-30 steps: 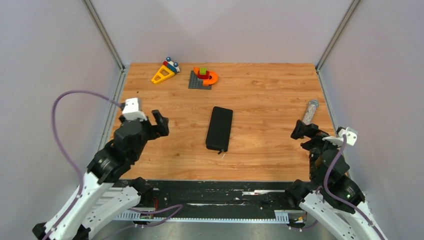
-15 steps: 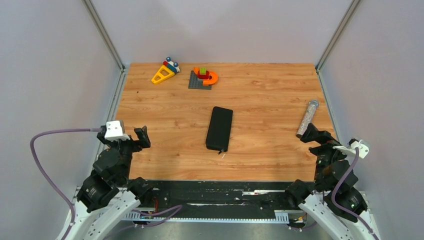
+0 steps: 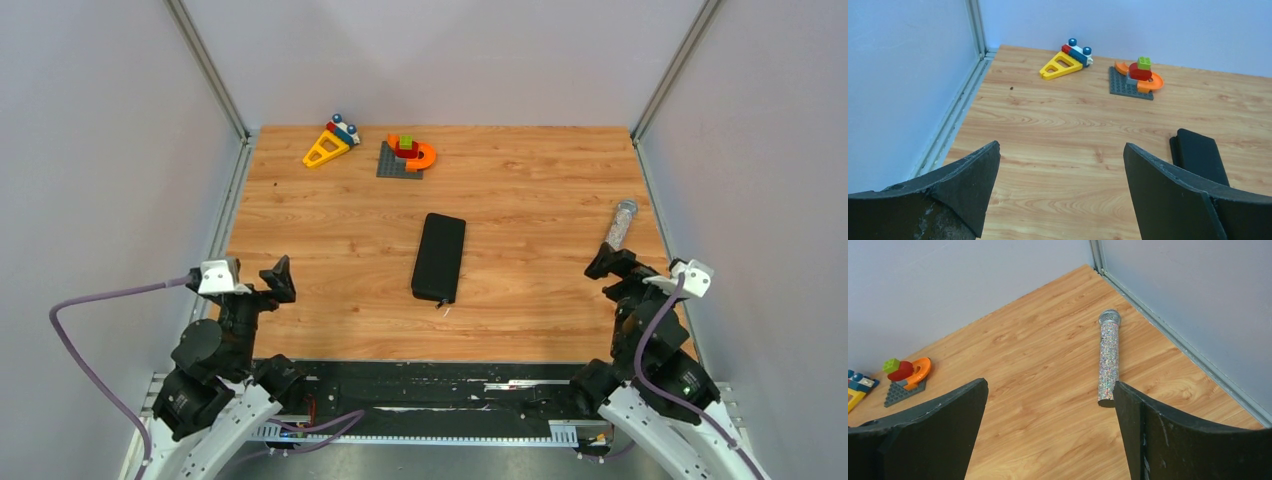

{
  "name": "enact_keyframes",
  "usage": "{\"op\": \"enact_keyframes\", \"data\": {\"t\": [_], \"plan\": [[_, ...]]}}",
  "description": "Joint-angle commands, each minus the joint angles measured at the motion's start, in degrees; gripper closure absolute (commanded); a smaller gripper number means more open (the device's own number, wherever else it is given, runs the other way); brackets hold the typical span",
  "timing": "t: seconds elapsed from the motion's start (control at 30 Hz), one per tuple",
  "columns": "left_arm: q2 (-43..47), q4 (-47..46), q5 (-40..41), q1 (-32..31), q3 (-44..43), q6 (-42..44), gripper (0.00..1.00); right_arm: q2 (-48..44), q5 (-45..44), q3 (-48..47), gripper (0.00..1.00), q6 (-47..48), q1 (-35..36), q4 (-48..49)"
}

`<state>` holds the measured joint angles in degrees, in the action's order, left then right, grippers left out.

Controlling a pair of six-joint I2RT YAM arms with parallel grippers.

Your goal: Sort the hair-cutting tools

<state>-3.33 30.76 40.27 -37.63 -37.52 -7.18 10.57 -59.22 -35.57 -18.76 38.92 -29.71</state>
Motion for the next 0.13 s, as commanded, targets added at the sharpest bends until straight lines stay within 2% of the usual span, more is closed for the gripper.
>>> {"op": "enact_keyframes", "data": {"t": [0.0, 0.1], "plan": [[-1.22, -1.9, -1.4, -0.09, -0.83, 1.34, 0.0, 1.7, 0.77, 0.05, 0.0, 1.88, -0.17, 1.56], [-1.52, -1.65, -1.56, -0.12, -0.89, 1.13, 0.0, 1.72, 0.77, -0.02, 0.0, 2.06, -0.16, 1.57]]}}
